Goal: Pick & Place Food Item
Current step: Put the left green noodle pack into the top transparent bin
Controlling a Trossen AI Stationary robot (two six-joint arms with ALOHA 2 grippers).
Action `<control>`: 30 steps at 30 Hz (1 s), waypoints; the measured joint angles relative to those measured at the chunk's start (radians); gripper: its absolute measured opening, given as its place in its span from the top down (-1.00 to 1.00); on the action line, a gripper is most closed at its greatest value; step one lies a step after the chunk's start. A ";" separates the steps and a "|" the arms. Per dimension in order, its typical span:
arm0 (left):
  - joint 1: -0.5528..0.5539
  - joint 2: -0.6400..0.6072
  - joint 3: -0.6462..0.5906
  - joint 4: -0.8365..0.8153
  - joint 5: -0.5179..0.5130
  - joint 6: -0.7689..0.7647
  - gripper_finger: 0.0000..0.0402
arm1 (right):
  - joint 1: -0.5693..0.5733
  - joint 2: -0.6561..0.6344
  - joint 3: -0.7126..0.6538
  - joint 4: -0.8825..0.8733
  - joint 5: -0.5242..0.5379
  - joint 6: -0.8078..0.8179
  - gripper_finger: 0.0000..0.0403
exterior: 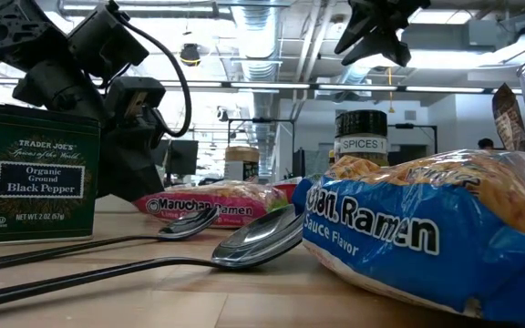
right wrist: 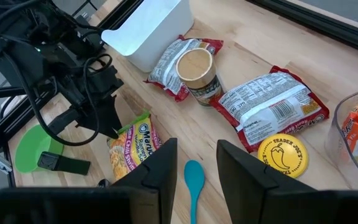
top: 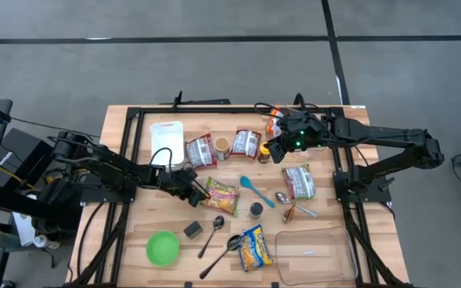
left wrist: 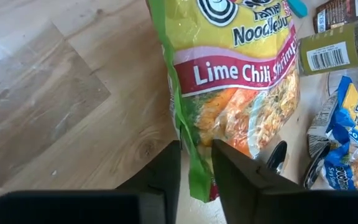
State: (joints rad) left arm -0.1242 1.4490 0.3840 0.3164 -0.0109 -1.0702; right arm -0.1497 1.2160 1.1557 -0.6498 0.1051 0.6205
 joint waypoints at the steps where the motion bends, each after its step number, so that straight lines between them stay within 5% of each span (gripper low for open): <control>1: 0.000 0.000 0.000 0.000 0.000 0.000 0.65 | 0.000 0.000 0.000 0.000 0.000 0.000 0.47; 12: 0.000 0.000 0.000 -0.001 -0.008 0.000 0.99 | 0.000 0.000 0.000 0.000 0.000 0.000 0.47; 30: 0.000 0.000 0.000 0.183 -0.026 0.017 1.00 | 0.000 0.000 0.000 0.000 0.000 0.000 0.47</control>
State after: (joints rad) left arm -0.1239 1.4487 0.3840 0.4999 -0.0372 -1.0528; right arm -0.1497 1.2160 1.1557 -0.6502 0.1051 0.6203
